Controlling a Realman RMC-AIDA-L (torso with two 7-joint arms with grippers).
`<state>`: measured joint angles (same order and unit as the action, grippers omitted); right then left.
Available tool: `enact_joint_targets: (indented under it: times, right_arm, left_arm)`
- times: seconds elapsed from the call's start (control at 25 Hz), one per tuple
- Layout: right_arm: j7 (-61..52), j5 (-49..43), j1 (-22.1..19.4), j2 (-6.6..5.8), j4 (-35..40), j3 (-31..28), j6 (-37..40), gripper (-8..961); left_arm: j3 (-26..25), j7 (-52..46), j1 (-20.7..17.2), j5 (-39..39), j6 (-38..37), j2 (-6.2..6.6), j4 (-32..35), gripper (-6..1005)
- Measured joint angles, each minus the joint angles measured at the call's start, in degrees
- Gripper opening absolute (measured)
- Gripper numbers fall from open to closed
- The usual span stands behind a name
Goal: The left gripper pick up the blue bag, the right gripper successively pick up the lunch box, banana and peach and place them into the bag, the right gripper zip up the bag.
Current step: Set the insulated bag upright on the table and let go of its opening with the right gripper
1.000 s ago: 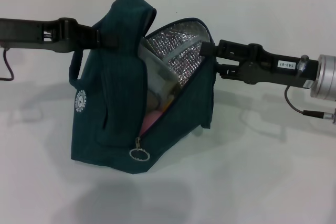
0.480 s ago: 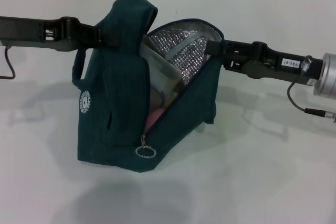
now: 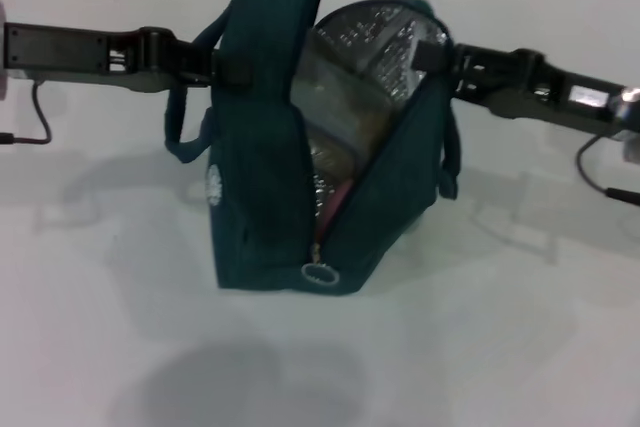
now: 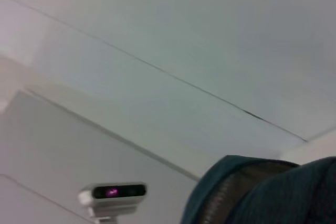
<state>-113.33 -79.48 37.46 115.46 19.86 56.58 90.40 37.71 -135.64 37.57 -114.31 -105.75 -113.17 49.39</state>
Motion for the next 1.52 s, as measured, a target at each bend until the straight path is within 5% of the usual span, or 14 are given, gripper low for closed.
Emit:
enact_joint_targets:
  times: [0.16,0.32,0.68,1.52]
  right_arm:
    - [-0.2,0.9,-2.0,-0.13,3.5,0.0,1.6,442]
    - [-2.0,4.1,-6.9,-2.06,9.4,-0.1,6.7,407]
    - [-2.2,4.7,-11.4,-5.04,9.0,-0.9,7.5,303]
    - [-2.3,-1.3,-11.1,-6.33,6.6,-1.3,4.1,184]
  left_arm:
    - [0.3,-0.2,1.3,0.3,-0.1,-1.01,0.0,36]
    - [1.5,-0.4,3.1,1.5,-0.1,-2.43,-1.3,36]
    - [1.8,2.8,5.9,1.1,5.3,-4.23,-9.7,35]
    - [5.4,6.1,5.3,1.4,11.6,-6.1,-13.9,36]
